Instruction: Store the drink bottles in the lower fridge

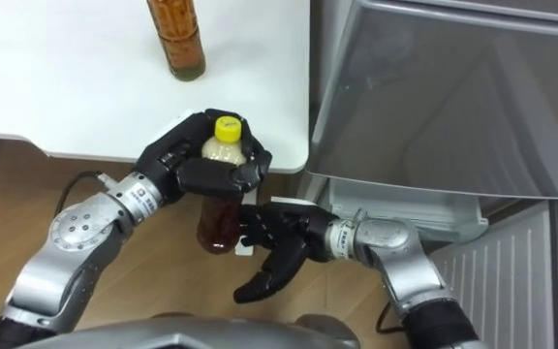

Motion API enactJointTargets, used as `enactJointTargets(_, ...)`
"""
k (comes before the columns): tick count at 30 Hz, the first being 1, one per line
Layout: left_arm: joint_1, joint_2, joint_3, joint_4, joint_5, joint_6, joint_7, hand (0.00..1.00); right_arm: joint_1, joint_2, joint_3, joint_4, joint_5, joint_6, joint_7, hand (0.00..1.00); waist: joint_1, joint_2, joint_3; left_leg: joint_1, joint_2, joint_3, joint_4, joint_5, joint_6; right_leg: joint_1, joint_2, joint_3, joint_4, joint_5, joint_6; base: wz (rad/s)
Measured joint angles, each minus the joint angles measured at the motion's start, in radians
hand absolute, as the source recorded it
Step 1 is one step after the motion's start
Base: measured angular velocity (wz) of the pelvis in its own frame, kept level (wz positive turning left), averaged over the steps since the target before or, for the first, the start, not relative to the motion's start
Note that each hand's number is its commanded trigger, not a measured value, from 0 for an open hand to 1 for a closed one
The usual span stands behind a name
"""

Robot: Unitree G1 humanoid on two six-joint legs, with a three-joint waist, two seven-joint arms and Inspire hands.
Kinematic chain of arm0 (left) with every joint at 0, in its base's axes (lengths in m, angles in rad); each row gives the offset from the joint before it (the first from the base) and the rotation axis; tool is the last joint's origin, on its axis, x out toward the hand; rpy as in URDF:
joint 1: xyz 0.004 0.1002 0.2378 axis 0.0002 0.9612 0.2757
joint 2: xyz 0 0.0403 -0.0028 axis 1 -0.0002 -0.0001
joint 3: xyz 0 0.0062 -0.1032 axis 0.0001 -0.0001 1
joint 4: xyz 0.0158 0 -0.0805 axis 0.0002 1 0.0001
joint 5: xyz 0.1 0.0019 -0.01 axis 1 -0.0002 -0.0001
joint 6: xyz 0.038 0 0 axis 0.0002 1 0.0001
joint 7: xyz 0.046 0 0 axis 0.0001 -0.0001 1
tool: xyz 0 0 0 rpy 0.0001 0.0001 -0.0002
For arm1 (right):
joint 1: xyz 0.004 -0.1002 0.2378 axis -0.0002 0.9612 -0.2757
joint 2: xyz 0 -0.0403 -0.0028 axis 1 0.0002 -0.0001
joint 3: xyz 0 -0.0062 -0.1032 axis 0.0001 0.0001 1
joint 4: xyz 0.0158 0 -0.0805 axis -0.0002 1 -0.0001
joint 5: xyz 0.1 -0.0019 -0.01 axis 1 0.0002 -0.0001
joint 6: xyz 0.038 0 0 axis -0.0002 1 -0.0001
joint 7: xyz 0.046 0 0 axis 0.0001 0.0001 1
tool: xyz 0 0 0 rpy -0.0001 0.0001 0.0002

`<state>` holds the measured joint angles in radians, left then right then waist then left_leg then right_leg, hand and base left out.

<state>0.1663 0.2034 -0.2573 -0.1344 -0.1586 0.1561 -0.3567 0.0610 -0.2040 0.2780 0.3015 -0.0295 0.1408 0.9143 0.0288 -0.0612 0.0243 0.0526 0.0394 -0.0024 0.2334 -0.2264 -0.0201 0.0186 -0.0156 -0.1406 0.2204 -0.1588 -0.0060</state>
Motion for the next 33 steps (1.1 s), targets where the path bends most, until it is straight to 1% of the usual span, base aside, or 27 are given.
enactJointTargets(2, 0.000, 0.000, 0.000, 0.000, 0.000, -0.010, 0.001, 1.00, 0.000, 0.001, 0.000, 0.000, 0.009, -0.001, 0.000, 0.00, -0.004, 0.000, -0.0002, 0.000, -0.001, 0.000, 0.000, 0.000, 0.000, 0.002, -0.001, 0.000, 0.000, 0.000, 0.000, 0.00)
enactJointTargets(4, 0.000, 0.000, -0.005, 0.000, 0.000, -0.027, 0.001, 1.00, 0.000, 0.007, 0.004, 0.001, 0.026, -0.008, -0.007, 0.00, -0.012, 0.000, -0.0002, 0.002, 0.000, 0.011, 0.001, 0.000, 0.000, 0.002, -0.002, 0.000, 0.001, 0.000, 0.000, 0.00)
enactJointTargets(8, -0.001, 0.003, -0.014, 0.000, 0.001, -0.032, 0.002, 1.00, 0.000, 0.009, 0.007, 0.001, 0.035, -0.008, -0.011, 0.00, -0.028, 0.001, -0.0006, 0.011, 0.000, 0.015, 0.002, -0.001, 0.001, 0.014, -0.003, -0.003, -0.001, -0.001, 0.002, 0.00)
enactJointTargets(11, -0.014, 0.008, -0.039, 0.000, 0.002, -0.032, 0.002, 1.00, 0.001, 0.007, 0.014, 0.003, 0.076, 0.001, -0.027, 0.00, -0.036, 0.006, -0.0033, 0.012, 0.000, 0.015, 0.002, -0.001, 0.002, 0.015, -0.003, -0.006, -0.001, -0.001, 0.002, 0.02)
enactJointTargets(13, -0.025, 0.008, -0.053, 0.000, 0.006, -0.032, 0.002, 1.00, 0.008, 0.007, 0.015, 0.003, 0.123, 0.004, -0.050, 0.00, -0.036, 0.017, -0.0122, 0.014, 0.000, 0.015, 0.002, -0.002, 0.002, 0.016, -0.002, -0.003, 0.001, -0.001, 0.002, 0.00)
enactJointTargets(15, -0.030, 0.008, -0.058, 0.000, 0.005, -0.039, 0.003, 1.00, 0.011, 0.007, 0.017, 0.009, 0.167, 0.004, -0.067, 0.00, -0.039, 0.025, -0.0149, 0.017, 0.000, 0.017, 0.002, -0.001, 0.002, 0.018, -0.002, -0.001, 0.003, -0.001, 0.002, -0.04)
enactJointTargets(16, -0.031, 0.008, -0.059, 0.000, 0.005, -0.050, 0.005, 1.00, 0.013, 0.007, 0.019, 0.013, 0.199, 0.003, -0.081, 0.00, -0.041, 0.029, -0.0120, 0.019, 0.000, 0.019, 0.002, -0.001, 0.002, 0.018, -0.002, 0.002, 0.005, -0.001, 0.002, -0.05)
enactJointTargets(18, -0.031, 0.008, -0.063, 0.000, 0.005, -0.060, 0.011, 1.00, 0.023, 0.008, 0.025, 0.013, 0.233, 0.000, -0.104, 0.00, -0.043, 0.032, -0.0099, 0.019, 0.001, 0.023, 0.002, -0.001, 0.002, 0.016, -0.002, 0.005, 0.006, -0.001, 0.002, -0.05)
enactJointTargets(24, -0.031, 0.012, -0.086, 0.001, 0.005, -0.060, 0.026, 1.00, 0.041, 0.009, 0.056, 0.032, 0.319, 0.000, -0.162, 0.00, -0.045, 0.032, -0.0095, 0.015, 0.001, 0.027, 0.002, -0.002, 0.002, 0.011, -0.002, 0.005, 0.003, -0.001, 0.002, -0.01)
enactJointTargets(27, -0.031, 0.012, -0.093, 0.007, 0.005, -0.060, 0.030, 1.00, 0.041, 0.009, 0.064, 0.050, 0.354, 0.000, -0.172, 0.00, -0.044, 0.032, -0.0095, 0.012, 0.001, 0.035, 0.001, -0.002, 0.002, 0.000, -0.001, 0.012, 0.010, -0.001, 0.002, -0.08)
enactJointTargets(30, -0.031, 0.013, -0.100, 0.017, 0.005, -0.060, 0.037, 1.00, 0.041, 0.009, 0.094, 0.056, 0.371, 0.000, -0.183, 0.00, -0.046, 0.032, -0.0095, 0.014, 0.002, 0.045, 0.002, -0.002, 0.003, -0.002, -0.002, 0.019, 0.014, -0.001, 0.002, -0.08)
enactJointTargets(33, -0.031, 0.015, -0.101, 0.018, 0.005, -0.060, 0.037, 1.00, 0.040, 0.011, 0.100, 0.083, 0.430, -0.001, -0.185, 0.00, -0.049, 0.031, -0.0098, 0.016, 0.002, 0.051, 0.003, -0.002, 0.003, -0.002, -0.001, 0.026, 0.017, -0.002, 0.003, -0.01)
